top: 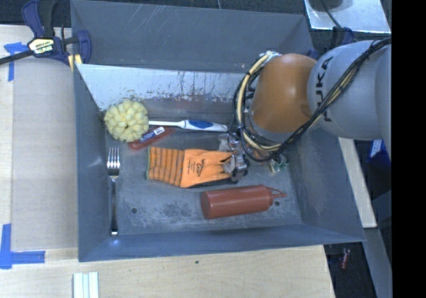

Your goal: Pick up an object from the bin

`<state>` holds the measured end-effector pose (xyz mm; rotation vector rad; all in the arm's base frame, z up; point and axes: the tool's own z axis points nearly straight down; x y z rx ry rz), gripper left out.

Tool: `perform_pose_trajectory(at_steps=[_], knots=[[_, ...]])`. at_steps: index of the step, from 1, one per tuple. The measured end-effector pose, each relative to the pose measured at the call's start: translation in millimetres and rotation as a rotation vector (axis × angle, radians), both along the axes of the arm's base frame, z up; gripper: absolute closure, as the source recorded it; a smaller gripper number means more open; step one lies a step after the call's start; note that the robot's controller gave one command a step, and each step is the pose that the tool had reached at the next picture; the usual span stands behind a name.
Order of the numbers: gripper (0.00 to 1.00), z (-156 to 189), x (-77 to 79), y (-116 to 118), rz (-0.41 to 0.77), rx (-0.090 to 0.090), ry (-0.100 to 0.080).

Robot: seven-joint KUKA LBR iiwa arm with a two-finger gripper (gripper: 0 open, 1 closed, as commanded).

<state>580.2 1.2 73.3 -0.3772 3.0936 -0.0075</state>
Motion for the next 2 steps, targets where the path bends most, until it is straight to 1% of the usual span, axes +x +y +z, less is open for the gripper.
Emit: perform_pose_trajectory(at_steps=[1,2], knots=[[1.0,40,-3.0,0,0.0,0.0,0.009],[1.0,86,-2.3,0,-0.002,0.0,0.007]])
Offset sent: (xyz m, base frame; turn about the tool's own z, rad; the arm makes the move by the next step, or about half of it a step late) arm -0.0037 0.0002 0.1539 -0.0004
